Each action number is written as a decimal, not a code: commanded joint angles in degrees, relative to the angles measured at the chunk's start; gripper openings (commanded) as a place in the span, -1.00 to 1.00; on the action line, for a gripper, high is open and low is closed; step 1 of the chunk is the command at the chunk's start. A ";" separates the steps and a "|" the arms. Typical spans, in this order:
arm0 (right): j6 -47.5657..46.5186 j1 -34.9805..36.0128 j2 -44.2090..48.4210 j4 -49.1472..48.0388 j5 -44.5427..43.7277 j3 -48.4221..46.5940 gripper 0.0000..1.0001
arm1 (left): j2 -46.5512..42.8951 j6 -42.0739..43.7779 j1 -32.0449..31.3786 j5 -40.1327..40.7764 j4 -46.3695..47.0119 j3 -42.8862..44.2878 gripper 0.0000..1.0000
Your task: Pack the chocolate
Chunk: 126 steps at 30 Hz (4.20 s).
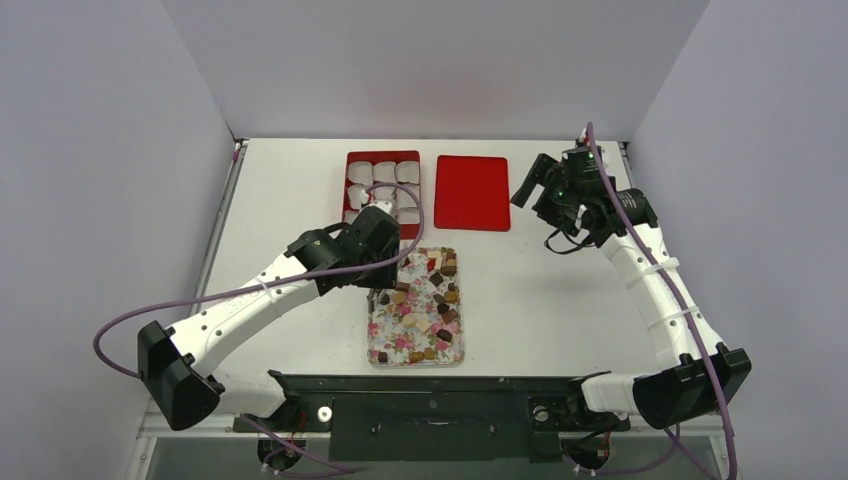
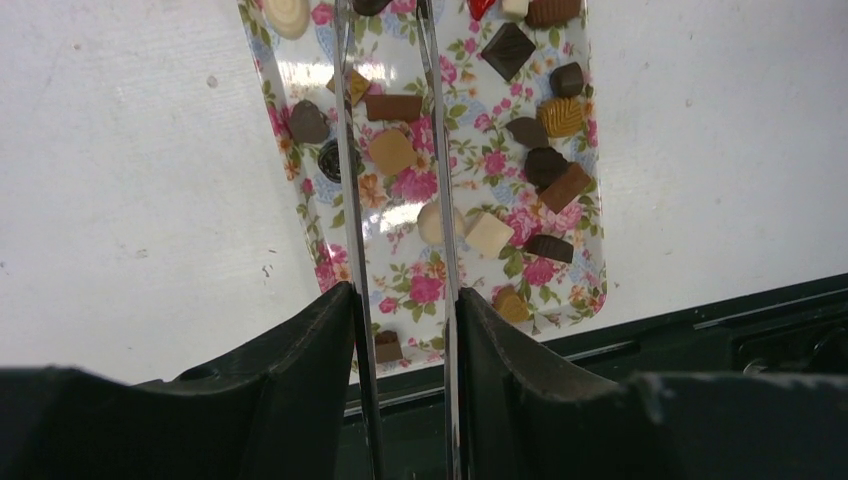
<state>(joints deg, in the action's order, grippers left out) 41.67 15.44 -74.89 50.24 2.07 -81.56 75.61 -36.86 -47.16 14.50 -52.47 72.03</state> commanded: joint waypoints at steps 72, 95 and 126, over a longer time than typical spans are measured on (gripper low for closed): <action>-1.18 0.53 2.17 -1.11 -1.01 3.72 0.71 | 5.50 -3.70 -5.11 -1.57 0.18 -3.07 -0.30; -1.33 0.44 2.00 -0.59 -1.55 2.55 0.70 | 6.36 2.00 2.44 1.23 -6.38 19.62 -0.42; -2.56 0.37 0.46 2.93 -1.37 -0.18 0.70 | 49.72 9.83 25.30 5.09 -0.36 56.21 -0.40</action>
<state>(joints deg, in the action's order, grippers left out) 39.68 16.12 -74.52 53.32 1.78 -79.40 123.11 -28.05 -22.39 18.94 -52.36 121.47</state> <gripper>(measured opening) 0.850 0.316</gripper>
